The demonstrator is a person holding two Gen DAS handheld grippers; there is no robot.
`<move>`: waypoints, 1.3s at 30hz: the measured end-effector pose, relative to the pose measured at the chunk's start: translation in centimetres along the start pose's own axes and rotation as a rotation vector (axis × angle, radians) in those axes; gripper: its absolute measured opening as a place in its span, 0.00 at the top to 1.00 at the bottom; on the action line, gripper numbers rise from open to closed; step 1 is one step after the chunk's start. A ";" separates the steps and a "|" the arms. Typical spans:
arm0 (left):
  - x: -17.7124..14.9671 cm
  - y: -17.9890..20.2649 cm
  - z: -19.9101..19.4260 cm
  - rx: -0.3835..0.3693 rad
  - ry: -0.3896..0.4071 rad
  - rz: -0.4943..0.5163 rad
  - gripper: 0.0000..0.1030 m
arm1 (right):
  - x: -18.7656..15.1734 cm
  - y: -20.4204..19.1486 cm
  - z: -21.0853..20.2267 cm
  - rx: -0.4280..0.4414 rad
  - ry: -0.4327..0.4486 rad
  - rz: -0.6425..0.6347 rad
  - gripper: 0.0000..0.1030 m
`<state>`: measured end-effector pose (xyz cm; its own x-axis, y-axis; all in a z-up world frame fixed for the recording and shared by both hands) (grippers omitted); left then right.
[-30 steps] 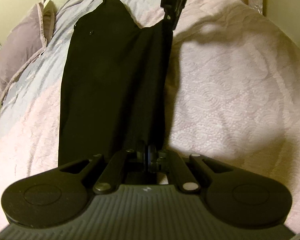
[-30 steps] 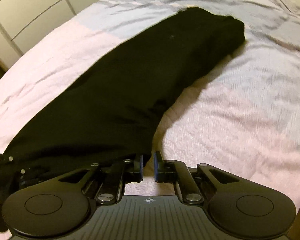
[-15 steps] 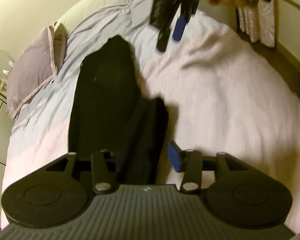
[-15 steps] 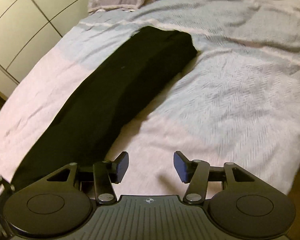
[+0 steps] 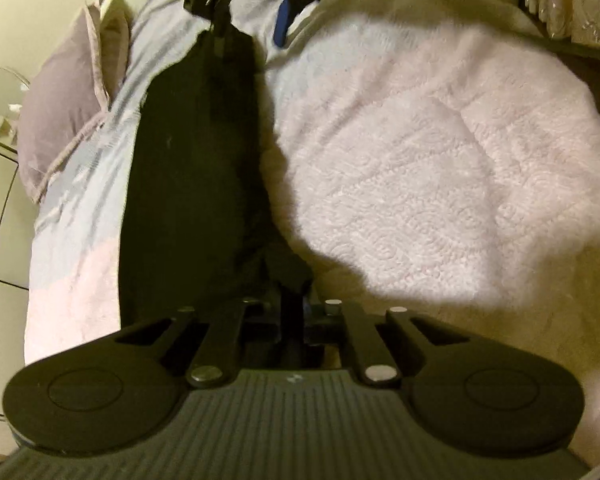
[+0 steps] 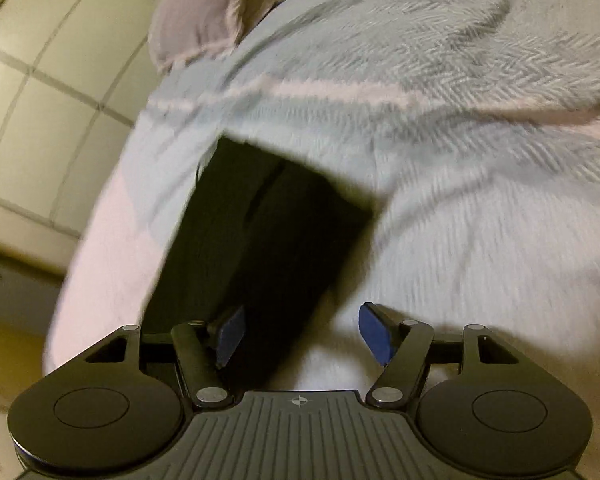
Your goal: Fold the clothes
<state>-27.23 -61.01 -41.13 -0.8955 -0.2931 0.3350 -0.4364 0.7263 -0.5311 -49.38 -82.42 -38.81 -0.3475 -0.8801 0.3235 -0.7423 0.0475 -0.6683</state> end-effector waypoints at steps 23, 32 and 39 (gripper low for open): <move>-6.0 -0.8 -5.6 -0.048 -0.099 -0.244 0.92 | -3.9 -4.5 -1.5 0.021 -0.221 -0.286 0.47; -20.9 -3.9 -9.8 0.155 -0.334 -0.358 0.70 | -19.0 -18.3 1.8 0.242 -0.424 -0.702 0.47; -34.9 -4.9 -11.6 0.211 -0.405 -0.244 0.70 | -29.5 -25.3 4.9 0.217 -0.425 -0.964 0.47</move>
<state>7.19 -47.08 -41.21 -0.7094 -0.6858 0.1625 -0.6073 0.4779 -0.6347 -17.56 -59.94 -34.74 0.5884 -0.5959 0.5465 -0.4650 -0.8024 -0.3742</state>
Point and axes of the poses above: each gripper's, at about its wrist camera, not at the fingertips, and z roughly the way its jaws point, y to its right, x to its top, the point moved 9 cm from there along z, roughly the way its jaws point, and after that the axes turned 3 degrees about -z, right-handed, at the moved point
